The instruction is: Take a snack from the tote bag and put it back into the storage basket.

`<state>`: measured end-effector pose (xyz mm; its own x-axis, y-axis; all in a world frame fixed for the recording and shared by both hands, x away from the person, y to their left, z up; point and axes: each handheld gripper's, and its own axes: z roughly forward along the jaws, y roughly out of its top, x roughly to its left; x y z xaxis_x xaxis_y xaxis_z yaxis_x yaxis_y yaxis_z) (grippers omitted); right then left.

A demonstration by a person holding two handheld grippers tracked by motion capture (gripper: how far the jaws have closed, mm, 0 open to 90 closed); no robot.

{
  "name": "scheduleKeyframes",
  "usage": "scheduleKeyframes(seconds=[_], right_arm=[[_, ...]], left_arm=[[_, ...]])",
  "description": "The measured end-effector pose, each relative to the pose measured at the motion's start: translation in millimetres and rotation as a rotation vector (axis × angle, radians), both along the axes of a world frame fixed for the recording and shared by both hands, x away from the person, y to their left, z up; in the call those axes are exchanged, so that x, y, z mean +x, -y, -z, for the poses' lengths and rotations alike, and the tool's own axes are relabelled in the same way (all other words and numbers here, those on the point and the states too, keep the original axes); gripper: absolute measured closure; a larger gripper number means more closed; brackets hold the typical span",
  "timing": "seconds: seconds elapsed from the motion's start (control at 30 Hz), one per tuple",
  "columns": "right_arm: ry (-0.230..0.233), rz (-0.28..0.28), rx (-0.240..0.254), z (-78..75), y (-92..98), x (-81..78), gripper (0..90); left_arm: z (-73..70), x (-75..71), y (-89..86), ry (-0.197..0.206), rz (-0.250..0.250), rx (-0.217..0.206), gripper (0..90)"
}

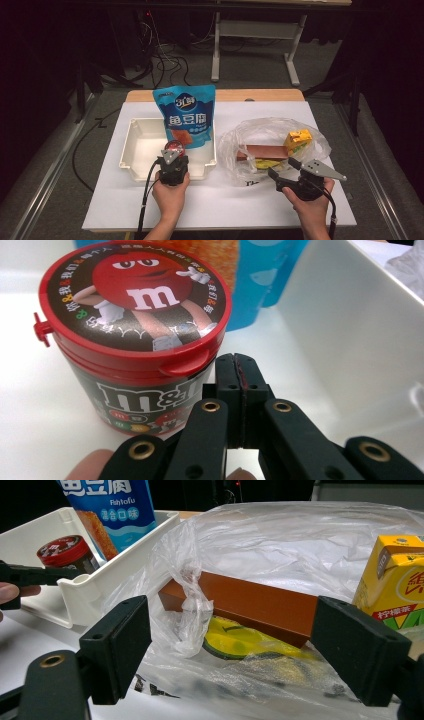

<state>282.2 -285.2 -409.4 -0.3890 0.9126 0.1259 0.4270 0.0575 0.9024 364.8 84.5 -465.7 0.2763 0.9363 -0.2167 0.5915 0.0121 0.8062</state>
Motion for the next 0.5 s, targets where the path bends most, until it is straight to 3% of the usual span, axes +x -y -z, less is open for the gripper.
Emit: scheduleKeyframes(seconds=[0.3, 0.5], right_arm=[[-0.005, -0.004, -0.002, 0.8, -1.8, 0.1, 16.8], [-0.007, -0.003, -0.004, 1.6, -1.5, 0.7, 16.8]], left_arm=[[0.0, 6.2, -20.4, -0.009, -0.059, -0.029, 90.0], [0.4, 10.4, -27.1, -0.014, -0.074, -0.042, 90.0]])
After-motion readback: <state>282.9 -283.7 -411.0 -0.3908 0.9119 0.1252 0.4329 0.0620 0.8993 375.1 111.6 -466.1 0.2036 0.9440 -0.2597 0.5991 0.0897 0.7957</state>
